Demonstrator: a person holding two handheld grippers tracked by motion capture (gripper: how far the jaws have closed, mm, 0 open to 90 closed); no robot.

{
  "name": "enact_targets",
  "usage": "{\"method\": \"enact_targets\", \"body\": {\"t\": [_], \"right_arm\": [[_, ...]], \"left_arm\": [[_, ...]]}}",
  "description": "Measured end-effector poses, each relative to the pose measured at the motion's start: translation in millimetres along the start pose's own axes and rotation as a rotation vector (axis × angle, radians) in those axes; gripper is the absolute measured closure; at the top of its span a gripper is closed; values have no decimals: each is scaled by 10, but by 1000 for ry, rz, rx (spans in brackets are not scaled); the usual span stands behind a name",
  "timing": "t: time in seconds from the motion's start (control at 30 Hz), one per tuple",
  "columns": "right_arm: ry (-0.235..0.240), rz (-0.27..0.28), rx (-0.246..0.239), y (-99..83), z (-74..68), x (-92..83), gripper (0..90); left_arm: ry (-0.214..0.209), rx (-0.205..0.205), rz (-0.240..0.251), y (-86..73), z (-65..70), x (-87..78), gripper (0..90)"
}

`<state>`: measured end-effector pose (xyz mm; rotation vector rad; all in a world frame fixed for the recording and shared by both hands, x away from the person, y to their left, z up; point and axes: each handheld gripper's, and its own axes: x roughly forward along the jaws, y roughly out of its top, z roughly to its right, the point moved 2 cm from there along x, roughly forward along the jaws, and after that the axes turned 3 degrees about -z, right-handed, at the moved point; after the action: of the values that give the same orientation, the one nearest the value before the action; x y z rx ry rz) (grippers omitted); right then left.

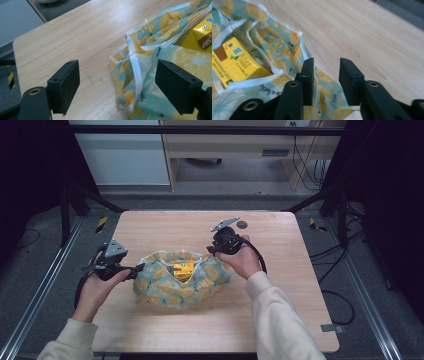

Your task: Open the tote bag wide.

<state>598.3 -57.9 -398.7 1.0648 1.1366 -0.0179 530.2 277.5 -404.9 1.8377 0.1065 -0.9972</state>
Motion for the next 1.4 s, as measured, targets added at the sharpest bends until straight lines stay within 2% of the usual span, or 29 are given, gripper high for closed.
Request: {"method": "enact_targets", "body": {"t": [0.13,0.2,0.23,0.33,0.4,0.47,0.5,0.53,0.57,0.63,0.73,0.8,0.83,0.97,1.03,1.2,1.27,1.33,1.4], "right_arm": [[37,-46,-4,-35,-56,112,541],[41,-65,-9,-65,-73,148,531],[53,-71,5,-81,-85,169,525],[79,-114,9,-143,-100,250,503],[95,-140,14,-183,-109,298,508],[113,-157,15,-217,-122,327,622],[123,-163,9,-233,-131,337,645],[134,-169,14,-245,-143,346,716],[140,-173,0,-256,-149,344,804],[143,-172,1,-264,-161,333,893],[128,-167,-4,-256,-167,291,900],[116,-151,-10,-242,-161,250,900],[113,-139,-8,-232,-158,218,900],[95,-70,-12,-172,-142,51,900],[90,-35,-9,-136,-144,-55,900],[76,55,-42,-71,-210,-375,900],[71,81,-53,-78,-257,-492,900],[84,118,-59,-106,-314,-595,900],[95,142,-72,-157,-374,-681,900]], "left_arm": [[-28,45,-40,13,74,107,178],[-32,56,-57,0,116,155,170],[-32,63,-60,-8,129,169,173],[-30,81,-83,-31,163,200,195],[-28,84,-88,-43,167,203,250],[-34,82,-87,-54,172,197,348],[-39,82,-84,-60,172,199,393],[-46,83,-88,-66,172,199,428],[-53,86,-87,-74,173,201,490],[-60,94,-90,-87,177,206,578],[-66,92,-75,-94,184,197,704],[-68,91,-68,-92,183,184,763],[-66,90,-48,-78,172,139,785],[-60,91,-13,-36,148,13,851],[-54,85,12,-15,150,-51,866],[-51,95,50,26,178,-234,878],[-53,97,63,29,203,-292,880],[-53,120,69,20,223,-345,883],[-66,116,65,-13,253,-391,885]]}}
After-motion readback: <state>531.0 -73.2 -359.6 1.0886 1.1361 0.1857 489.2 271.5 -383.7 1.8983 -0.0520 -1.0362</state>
